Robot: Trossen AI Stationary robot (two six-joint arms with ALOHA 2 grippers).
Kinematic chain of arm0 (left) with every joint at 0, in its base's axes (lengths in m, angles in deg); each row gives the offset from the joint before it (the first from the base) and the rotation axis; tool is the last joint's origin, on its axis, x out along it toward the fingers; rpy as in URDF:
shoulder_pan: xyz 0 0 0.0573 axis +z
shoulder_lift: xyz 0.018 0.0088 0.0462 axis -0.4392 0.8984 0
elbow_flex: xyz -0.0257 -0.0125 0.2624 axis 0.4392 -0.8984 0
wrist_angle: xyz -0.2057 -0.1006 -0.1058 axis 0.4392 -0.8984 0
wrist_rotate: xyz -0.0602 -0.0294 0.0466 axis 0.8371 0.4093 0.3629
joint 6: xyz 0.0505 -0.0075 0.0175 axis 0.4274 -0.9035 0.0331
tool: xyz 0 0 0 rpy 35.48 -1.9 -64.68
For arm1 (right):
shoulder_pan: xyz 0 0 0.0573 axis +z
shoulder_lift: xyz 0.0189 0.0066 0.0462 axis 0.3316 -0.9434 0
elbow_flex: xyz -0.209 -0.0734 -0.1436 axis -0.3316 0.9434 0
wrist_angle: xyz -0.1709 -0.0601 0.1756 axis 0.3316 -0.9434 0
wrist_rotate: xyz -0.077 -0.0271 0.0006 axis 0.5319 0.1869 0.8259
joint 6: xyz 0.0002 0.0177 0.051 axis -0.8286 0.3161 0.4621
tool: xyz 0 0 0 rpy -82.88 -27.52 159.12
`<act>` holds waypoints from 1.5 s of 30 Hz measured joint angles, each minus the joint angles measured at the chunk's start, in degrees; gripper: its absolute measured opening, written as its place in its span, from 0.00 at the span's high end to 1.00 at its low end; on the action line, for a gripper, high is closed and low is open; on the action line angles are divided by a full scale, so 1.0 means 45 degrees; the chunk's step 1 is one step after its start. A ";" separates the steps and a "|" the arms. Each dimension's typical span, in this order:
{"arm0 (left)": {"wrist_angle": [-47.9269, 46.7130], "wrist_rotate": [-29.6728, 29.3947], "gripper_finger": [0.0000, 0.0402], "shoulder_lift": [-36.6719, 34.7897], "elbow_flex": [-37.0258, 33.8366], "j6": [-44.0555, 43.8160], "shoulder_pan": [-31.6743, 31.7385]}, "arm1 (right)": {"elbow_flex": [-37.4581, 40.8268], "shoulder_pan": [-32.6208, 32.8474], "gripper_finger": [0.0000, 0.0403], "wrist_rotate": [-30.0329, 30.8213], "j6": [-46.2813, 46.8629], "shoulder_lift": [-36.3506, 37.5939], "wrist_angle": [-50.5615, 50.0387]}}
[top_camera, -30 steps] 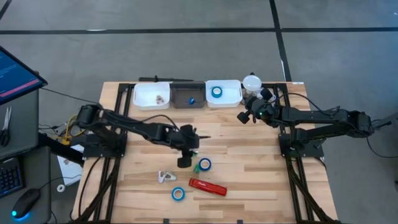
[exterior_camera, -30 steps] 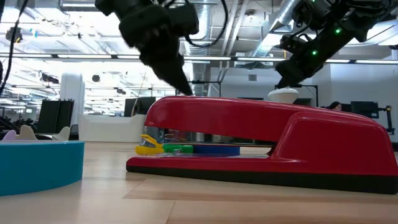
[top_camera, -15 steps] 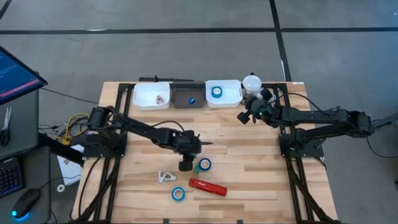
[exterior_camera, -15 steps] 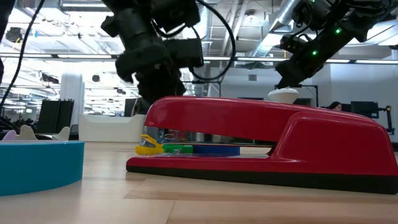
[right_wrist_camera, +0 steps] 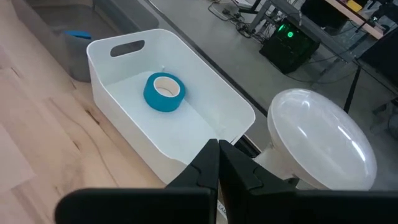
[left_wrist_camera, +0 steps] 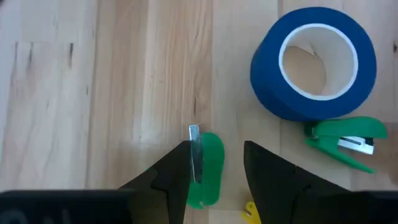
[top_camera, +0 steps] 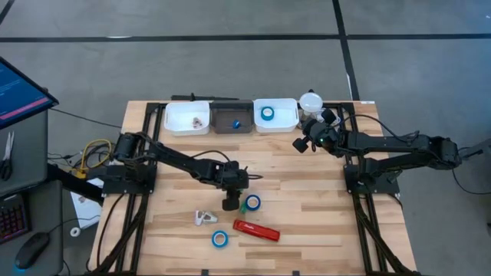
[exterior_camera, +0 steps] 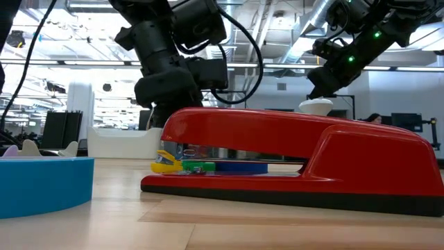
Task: Pick and place Stapler, Stapler remover, tape
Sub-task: Put the top green stapler into the black bin
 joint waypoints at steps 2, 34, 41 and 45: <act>0.0093 0.0004 0.67 0.0119 -0.0083 -0.0077 0.0042 | 0.0000 0.0000 1.00 0.0000 0.0000 0.0000 0.0002; 0.0363 -0.0299 0.86 -0.0337 -0.0689 -0.0632 0.0246 | 0.0000 0.0000 1.00 0.0000 0.0004 0.0000 -0.0044; 0.0416 -0.1884 0.86 -0.1788 -0.0684 0.0600 0.0799 | 0.0000 0.0000 1.00 -0.0005 0.0005 0.0000 -0.0044; 0.0437 -0.3299 0.86 -0.3032 -0.0679 0.1558 0.1406 | 0.0000 0.0000 1.00 0.0000 0.0005 0.0000 -0.0040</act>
